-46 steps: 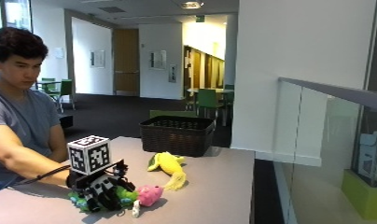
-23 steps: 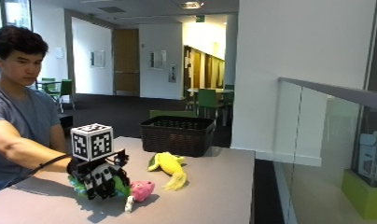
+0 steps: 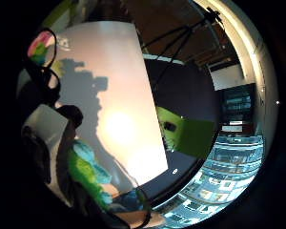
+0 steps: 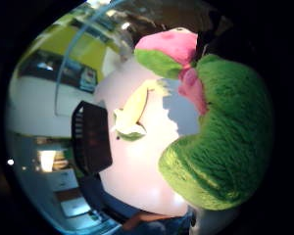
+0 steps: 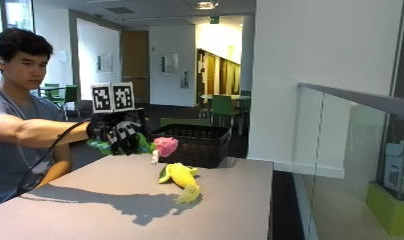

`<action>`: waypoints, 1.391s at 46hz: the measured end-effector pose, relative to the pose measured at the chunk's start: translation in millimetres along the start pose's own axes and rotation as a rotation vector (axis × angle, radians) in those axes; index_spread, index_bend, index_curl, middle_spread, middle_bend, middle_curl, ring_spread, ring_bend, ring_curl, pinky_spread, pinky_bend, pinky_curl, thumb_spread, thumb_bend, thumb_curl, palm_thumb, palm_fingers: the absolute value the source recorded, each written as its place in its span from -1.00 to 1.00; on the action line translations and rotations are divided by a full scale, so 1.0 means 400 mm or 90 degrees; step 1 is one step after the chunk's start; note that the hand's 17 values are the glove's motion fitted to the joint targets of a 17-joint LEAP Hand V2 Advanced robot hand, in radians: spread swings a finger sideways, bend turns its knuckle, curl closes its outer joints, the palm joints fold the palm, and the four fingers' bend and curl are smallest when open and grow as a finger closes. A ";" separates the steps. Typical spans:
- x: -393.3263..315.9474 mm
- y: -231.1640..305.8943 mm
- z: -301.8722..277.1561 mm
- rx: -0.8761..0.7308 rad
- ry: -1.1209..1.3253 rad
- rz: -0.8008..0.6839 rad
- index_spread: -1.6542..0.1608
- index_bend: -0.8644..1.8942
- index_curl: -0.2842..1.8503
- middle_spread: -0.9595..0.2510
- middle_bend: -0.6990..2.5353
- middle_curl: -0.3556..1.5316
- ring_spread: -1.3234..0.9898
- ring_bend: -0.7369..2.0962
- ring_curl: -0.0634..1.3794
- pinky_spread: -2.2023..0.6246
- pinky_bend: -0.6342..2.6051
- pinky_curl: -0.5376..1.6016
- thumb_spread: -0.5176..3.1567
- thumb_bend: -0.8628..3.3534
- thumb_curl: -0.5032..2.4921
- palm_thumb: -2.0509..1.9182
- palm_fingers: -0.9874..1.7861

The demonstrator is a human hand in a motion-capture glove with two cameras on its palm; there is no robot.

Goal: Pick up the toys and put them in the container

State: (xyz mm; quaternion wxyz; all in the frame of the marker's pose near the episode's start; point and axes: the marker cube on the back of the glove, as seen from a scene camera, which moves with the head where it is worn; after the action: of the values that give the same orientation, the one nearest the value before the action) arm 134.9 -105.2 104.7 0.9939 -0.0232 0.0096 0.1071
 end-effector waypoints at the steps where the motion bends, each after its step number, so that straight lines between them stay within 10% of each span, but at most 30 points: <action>1: -0.008 0.001 -0.011 0.000 0.000 -0.005 0.38 -0.26 -0.65 -0.14 -0.21 0.00 -0.25 0.33 -0.24 0.26 0.08 -0.11 -0.21 -0.50 -0.19 0.40 0.36; 49: -1.009 0.180 -0.211 0.081 -0.047 -0.246 0.38 -0.28 -0.68 -0.24 -0.30 0.12 -0.26 0.29 -0.22 0.25 0.06 -0.09 -0.24 -0.55 -0.07 0.41 0.37; 64: -0.970 0.129 -0.113 -0.032 -0.090 -0.365 0.42 -0.38 -0.76 -0.19 -0.33 0.14 -0.24 0.34 -0.20 0.25 0.14 -0.07 -0.13 -0.57 -0.10 0.36 0.24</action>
State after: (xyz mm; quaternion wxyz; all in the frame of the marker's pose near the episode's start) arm -255.8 -139.5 66.4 0.9809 -0.0424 -0.0692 -0.1768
